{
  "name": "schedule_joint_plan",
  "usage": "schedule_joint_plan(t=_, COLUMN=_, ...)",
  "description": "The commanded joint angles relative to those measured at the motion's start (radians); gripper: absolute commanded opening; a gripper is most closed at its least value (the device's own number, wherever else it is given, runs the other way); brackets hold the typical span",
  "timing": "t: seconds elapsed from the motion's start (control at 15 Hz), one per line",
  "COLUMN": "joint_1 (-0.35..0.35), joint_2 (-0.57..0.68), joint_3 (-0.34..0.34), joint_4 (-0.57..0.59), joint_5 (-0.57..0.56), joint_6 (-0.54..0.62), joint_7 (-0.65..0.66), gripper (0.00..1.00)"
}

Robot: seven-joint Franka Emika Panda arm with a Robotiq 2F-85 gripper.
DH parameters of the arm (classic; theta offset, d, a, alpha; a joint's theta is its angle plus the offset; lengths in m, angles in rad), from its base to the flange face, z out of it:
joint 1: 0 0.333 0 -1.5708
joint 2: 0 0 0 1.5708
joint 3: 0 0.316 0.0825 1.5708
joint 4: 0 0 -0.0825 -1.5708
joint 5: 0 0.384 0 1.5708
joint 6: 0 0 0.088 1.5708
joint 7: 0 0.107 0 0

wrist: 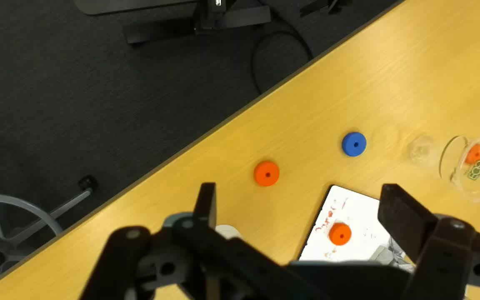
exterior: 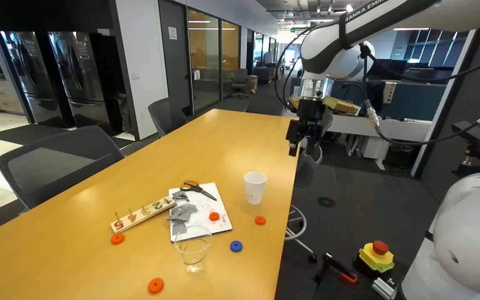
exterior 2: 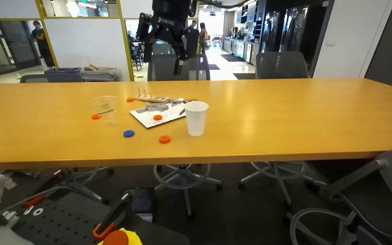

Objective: Put the blue ring in the blue cup and orange ring in the white cup

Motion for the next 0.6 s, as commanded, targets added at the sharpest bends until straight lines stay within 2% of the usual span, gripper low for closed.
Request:
schedule_joint_plan(t=0.0, joint_1=-0.029, joint_2=0.004, joint_3=0.026, joint_4=0.005, joint_5=0.011, joint_6=-0.002, joint_7=-0.009, gripper=1.00)
schedule_joint_plan(t=0.53, joint_1=-0.029, joint_2=0.003, joint_3=0.026, joint_4=0.011, joint_5=0.011, joint_6=-0.002, joint_7=-0.009, gripper=1.00)
